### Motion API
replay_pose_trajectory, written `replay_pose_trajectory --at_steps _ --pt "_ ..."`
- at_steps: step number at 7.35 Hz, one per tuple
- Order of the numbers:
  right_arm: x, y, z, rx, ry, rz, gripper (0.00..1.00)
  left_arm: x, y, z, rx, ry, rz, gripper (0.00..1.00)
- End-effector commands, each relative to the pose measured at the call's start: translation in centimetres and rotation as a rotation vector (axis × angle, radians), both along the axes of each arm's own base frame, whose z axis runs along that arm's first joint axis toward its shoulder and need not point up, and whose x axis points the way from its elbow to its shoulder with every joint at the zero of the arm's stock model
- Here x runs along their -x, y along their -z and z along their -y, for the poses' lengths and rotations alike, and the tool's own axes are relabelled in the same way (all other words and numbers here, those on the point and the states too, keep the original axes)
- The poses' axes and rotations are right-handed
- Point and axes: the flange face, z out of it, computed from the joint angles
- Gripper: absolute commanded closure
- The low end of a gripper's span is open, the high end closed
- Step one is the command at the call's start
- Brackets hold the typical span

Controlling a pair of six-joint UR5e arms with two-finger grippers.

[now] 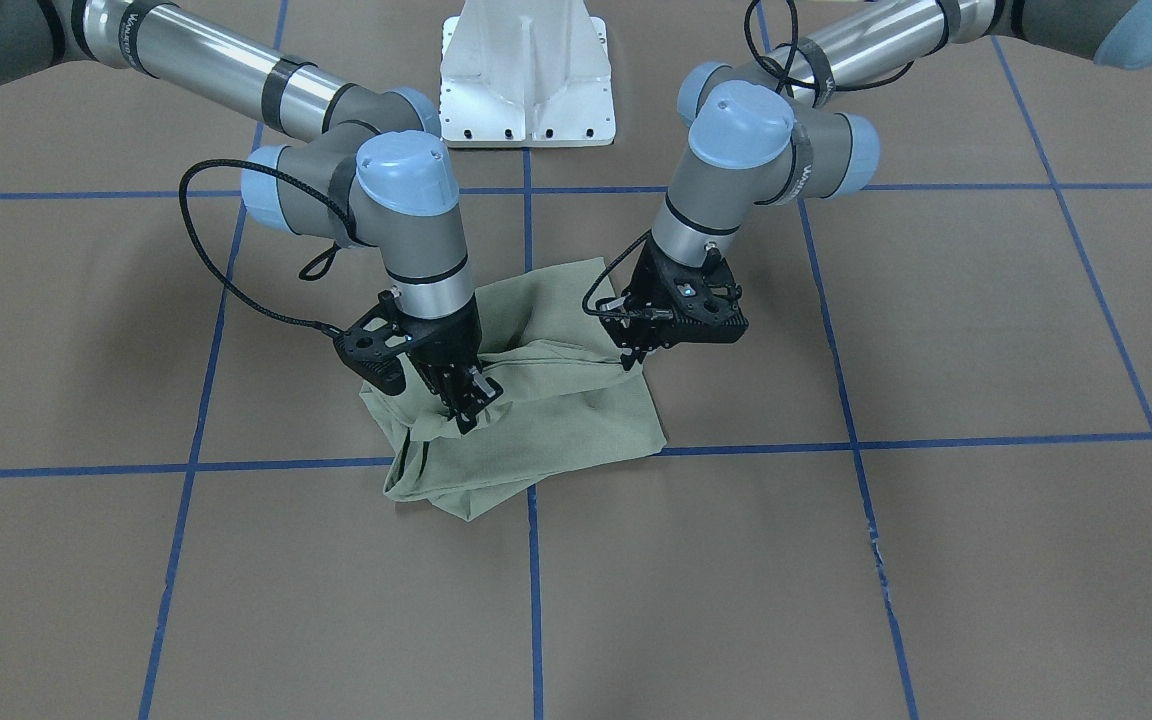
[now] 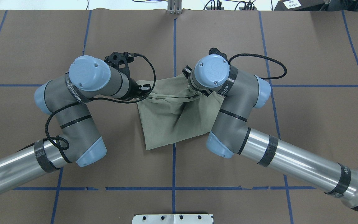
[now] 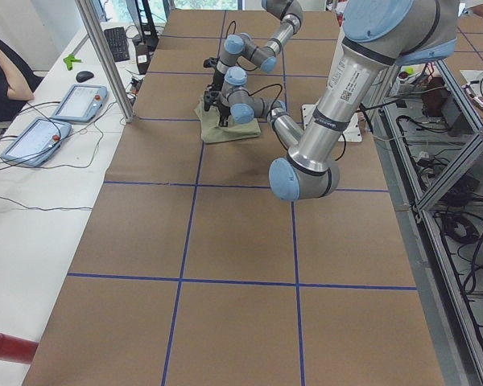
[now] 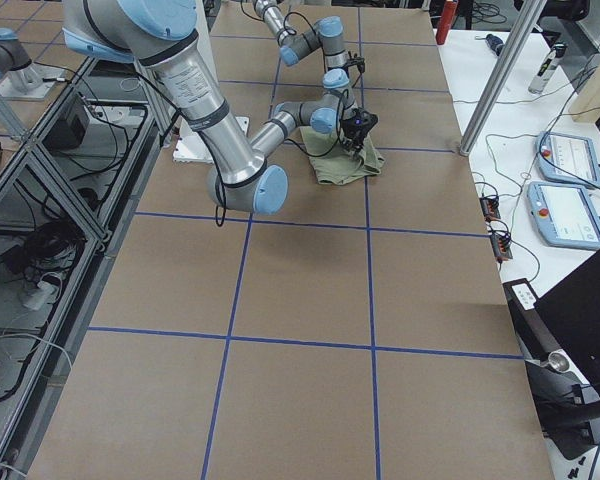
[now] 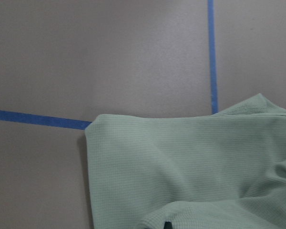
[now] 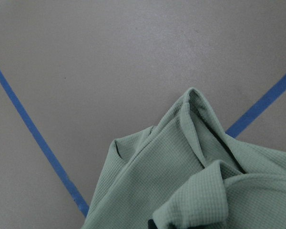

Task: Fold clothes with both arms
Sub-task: 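Carry the near edge with both grippers over the shirt toward the far edge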

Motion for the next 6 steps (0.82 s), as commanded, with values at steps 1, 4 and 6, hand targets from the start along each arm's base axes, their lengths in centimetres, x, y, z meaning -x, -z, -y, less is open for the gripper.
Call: replay_pose_trajectory --at_steps 1,4,6 --pt "-0.4 -0.1 0.5 -0.027 0.017 -0.018 1.00 -0.3 -0.6 0.2 0.003 -0.003 0.012 1.00" --pt "-0.7 -0.8 1.3 -0.026 0.012 -0.036 1.00 -0.2 -0.6 0.3 0.002 -0.002 0.011 1.00" --pt "-0.9 -1.3 1.6 -0.048 0.035 -0.058 0.53 -0.1 -0.5 0.2 0.003 -0.001 0.009 0.86"
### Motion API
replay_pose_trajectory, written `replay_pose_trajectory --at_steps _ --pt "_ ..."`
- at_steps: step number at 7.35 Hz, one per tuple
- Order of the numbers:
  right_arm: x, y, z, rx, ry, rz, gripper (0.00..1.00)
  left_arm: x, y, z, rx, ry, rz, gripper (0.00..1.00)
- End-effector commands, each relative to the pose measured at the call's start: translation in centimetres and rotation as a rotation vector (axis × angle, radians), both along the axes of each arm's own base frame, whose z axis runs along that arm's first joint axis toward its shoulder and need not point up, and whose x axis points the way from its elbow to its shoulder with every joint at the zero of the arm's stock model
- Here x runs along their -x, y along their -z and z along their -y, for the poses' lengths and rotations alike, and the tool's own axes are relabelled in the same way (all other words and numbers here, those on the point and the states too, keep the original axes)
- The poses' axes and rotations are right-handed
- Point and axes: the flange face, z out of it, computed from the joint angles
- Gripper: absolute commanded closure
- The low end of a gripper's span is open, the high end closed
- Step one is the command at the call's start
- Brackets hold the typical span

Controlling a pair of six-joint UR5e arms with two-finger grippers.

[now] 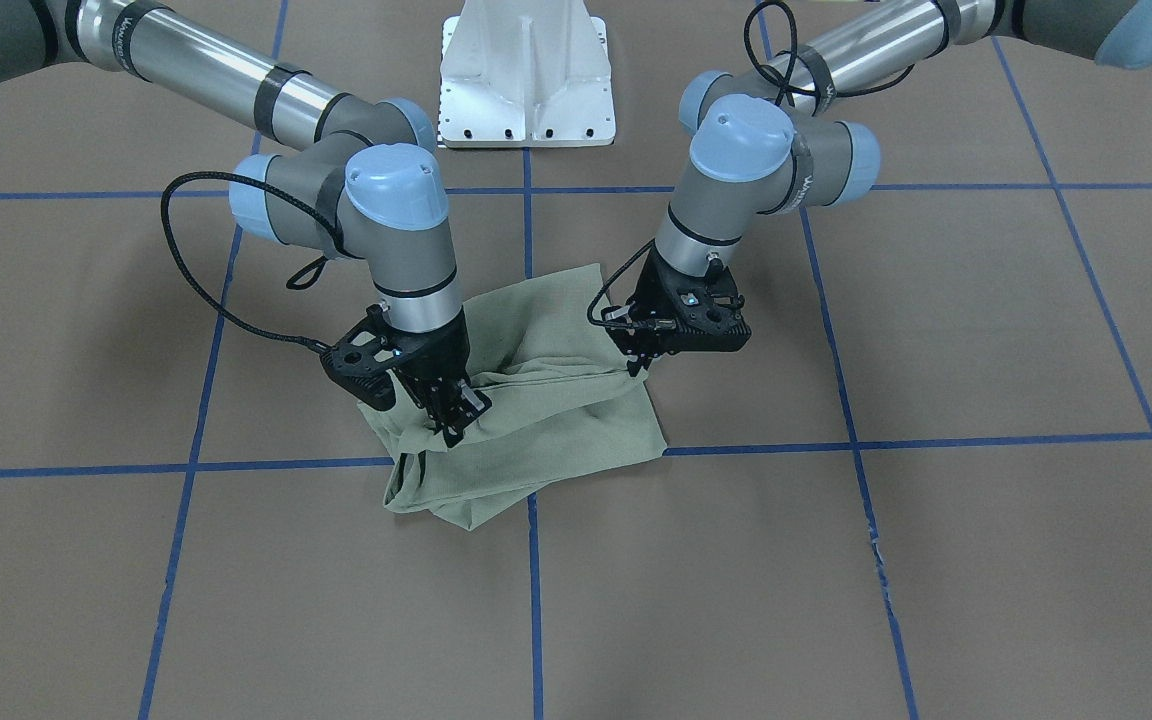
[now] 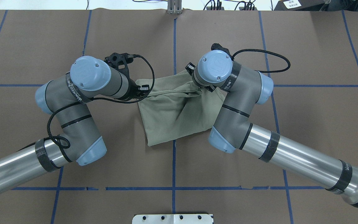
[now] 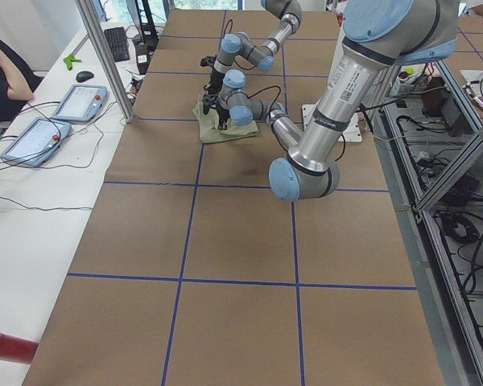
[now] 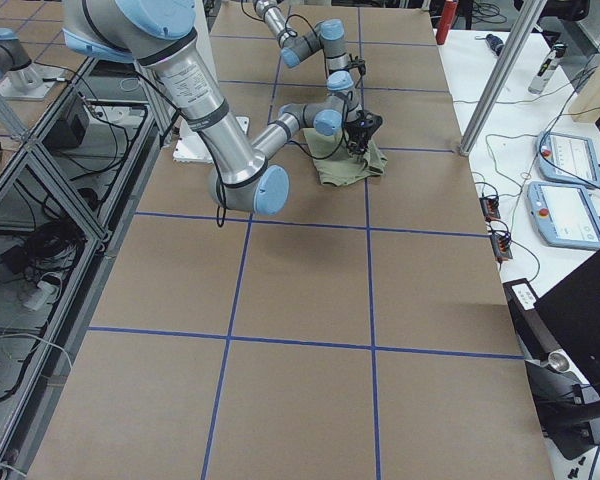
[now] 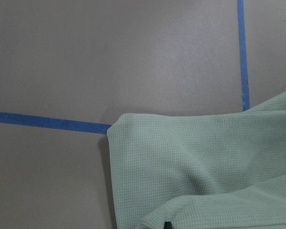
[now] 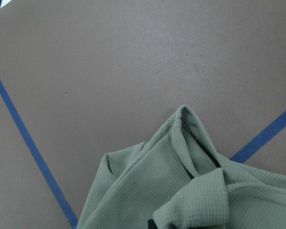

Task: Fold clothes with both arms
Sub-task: 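Carry the near edge with both grippers over the shirt toward the far edge, then release and raise the left gripper while the right gripper presses the fold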

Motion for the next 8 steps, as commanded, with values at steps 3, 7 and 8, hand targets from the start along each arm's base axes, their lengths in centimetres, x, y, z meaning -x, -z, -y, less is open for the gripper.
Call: replay_pose_trajectory --at_steps 3,7,8 --pt "-1.2 0.8 0.8 -0.087 0.093 -0.035 0.00 2.8 0.2 1.6 -0.125 -0.041 0.033 0.00" --pt "2.8 3.9 -8.8 -0.177 0.312 -0.049 0.00 8.3 -2.7 4.6 -0.199 -0.144 0.064 0.00" --pt "4.8 1.5 -11.5 -0.254 0.380 -0.133 0.00 8.4 -2.7 4.7 -0.199 -0.143 0.064 0.00"
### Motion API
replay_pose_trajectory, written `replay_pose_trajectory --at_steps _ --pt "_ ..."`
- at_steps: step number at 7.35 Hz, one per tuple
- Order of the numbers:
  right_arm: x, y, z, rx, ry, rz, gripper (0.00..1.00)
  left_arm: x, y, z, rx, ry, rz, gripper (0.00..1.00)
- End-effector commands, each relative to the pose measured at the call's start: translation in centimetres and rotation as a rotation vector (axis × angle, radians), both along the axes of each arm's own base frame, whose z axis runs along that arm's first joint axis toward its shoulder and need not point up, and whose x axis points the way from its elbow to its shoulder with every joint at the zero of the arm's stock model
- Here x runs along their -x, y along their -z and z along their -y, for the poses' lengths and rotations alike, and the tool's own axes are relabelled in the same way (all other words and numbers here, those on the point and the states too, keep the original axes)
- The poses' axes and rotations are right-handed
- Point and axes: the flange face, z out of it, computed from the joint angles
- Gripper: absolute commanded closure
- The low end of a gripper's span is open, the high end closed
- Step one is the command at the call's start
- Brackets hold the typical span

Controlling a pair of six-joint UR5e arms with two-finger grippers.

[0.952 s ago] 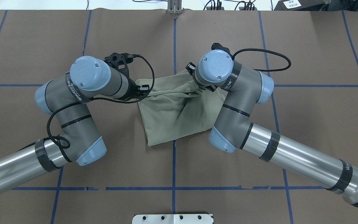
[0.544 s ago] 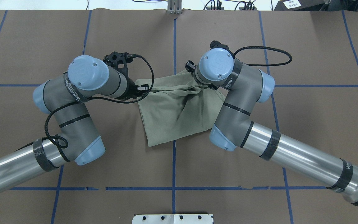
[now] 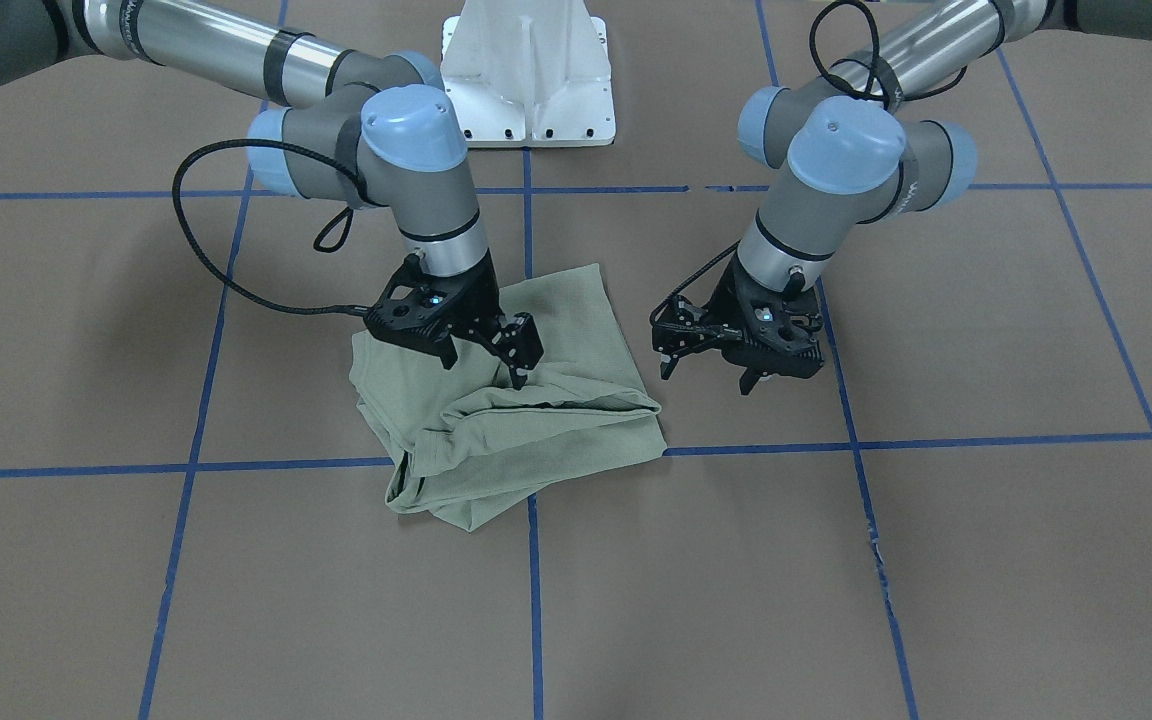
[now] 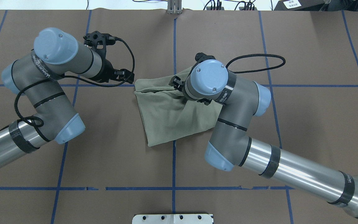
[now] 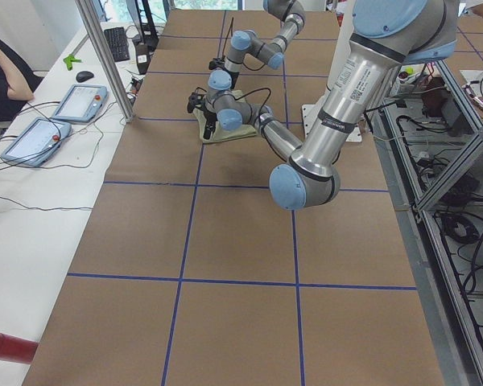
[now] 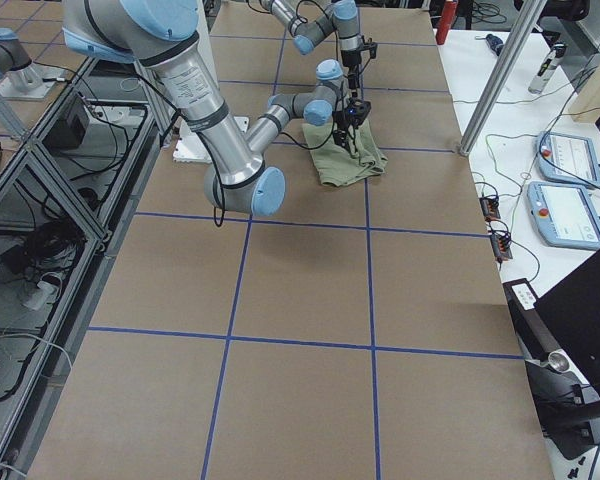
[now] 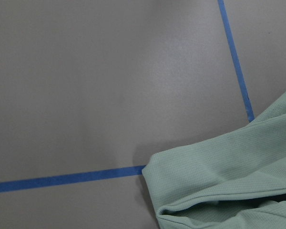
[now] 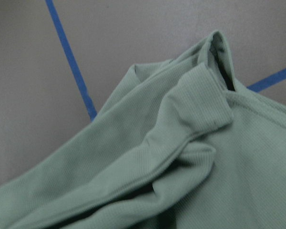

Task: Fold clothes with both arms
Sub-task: 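Release and raise the left gripper while the right gripper presses the fold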

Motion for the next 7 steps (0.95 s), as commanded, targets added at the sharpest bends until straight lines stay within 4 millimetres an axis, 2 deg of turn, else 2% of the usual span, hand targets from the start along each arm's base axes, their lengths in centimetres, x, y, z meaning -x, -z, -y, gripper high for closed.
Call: replay_pose_trajectory --at_steps 1,2,3,4,5,6,7 --pt "3.6 -2.4 -5.0 -0.174 0.145 -0.132 0.00 0.5 -0.3 0.3 -0.004 -0.004 0.002 0.00" --pt "3.9 -3.1 -4.8 -0.201 0.168 -0.162 0.00 0.5 -0.3 0.3 -0.002 -0.004 0.002 0.00" --pt "3.6 -3.3 -3.7 -0.270 0.164 -0.215 0.00 0.5 -0.2 0.2 -0.002 -0.003 0.001 0.00" --pt "3.9 -4.0 -1.6 -0.273 0.147 -0.250 0.00 0.5 -0.3 0.2 0.000 -0.002 0.001 0.00" --pt "4.3 -4.2 1.4 -0.261 0.125 -0.283 0.00 0.5 -0.3 0.2 -0.005 -0.001 -0.007 0.00" --pt "3.6 -3.0 5.0 -0.285 0.118 -0.312 0.00 0.6 -0.4 0.1 -0.005 0.000 -0.010 0.00" --pt "2.0 -2.9 8.2 -0.284 0.094 -0.335 0.00 0.6 -0.2 0.1 -0.006 0.002 -0.014 0.00"
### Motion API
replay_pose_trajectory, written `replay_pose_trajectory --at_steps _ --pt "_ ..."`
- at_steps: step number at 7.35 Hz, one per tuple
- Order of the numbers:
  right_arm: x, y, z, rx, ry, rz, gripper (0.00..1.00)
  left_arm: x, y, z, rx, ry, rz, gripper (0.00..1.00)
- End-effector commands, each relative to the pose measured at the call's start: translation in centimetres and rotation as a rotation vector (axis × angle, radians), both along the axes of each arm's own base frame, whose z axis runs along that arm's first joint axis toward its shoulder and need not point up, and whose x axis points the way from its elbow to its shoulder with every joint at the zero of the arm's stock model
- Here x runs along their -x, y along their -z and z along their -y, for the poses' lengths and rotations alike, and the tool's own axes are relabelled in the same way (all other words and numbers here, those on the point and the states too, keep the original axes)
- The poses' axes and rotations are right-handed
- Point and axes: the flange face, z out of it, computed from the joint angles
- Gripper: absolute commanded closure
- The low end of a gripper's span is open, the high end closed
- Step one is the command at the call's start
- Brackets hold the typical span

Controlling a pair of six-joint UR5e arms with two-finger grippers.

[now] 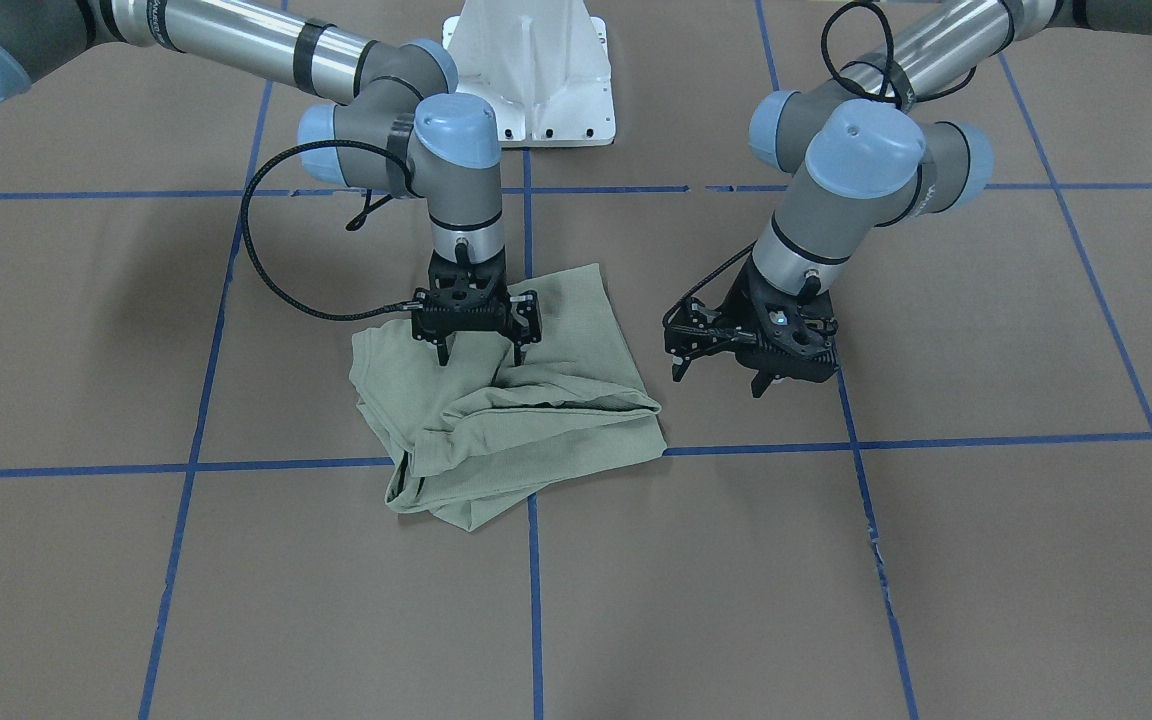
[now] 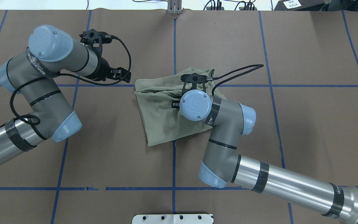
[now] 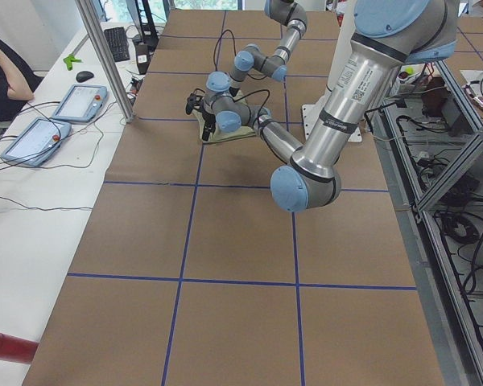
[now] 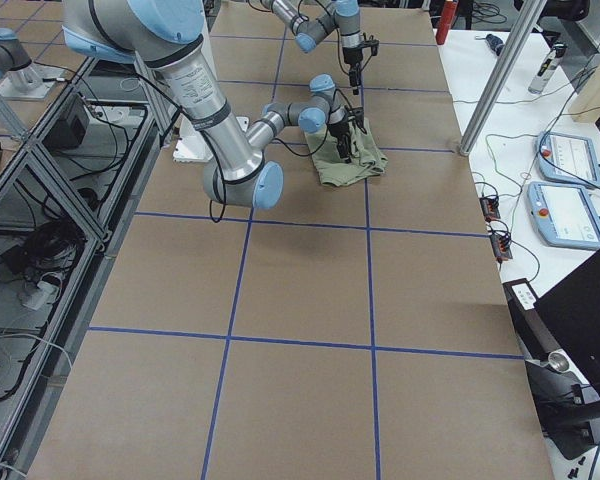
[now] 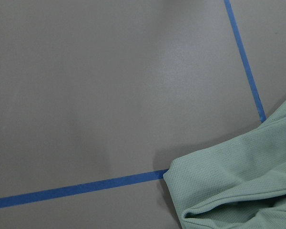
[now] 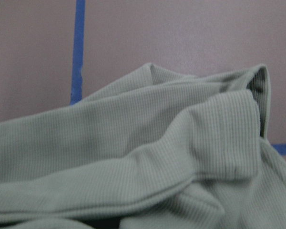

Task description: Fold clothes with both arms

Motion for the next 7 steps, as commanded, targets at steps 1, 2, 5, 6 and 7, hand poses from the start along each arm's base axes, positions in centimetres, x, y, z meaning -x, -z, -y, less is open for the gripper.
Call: replay_pose_trajectory --at_steps 1,2,5,6,7 --pt "-2.0 -0.4 7.3 -0.001 -0.050 -0.074 0.00 0.3 0.2 -0.2 -0.002 0.003 -0.009 0.00" --pt "-2.6 -1.3 11.1 0.013 -0.084 -0.132 0.00 0.3 0.4 -0.3 -0.004 0.002 -0.013 0.00" --pt "-10.1 -2.0 18.6 -0.032 -0.089 -0.221 0.00 0.1 1.2 -0.7 0.037 0.025 -0.037 0.00" --pt "-12.9 -2.1 20.1 -0.005 -0.006 -0.183 0.00 -0.9 1.5 -1.3 0.081 0.037 -0.051 0.00" --pt "-15.5 -1.8 20.7 -0.013 0.078 -0.144 0.00 -3.4 1.6 -3.4 0.131 0.024 -0.051 0.00"
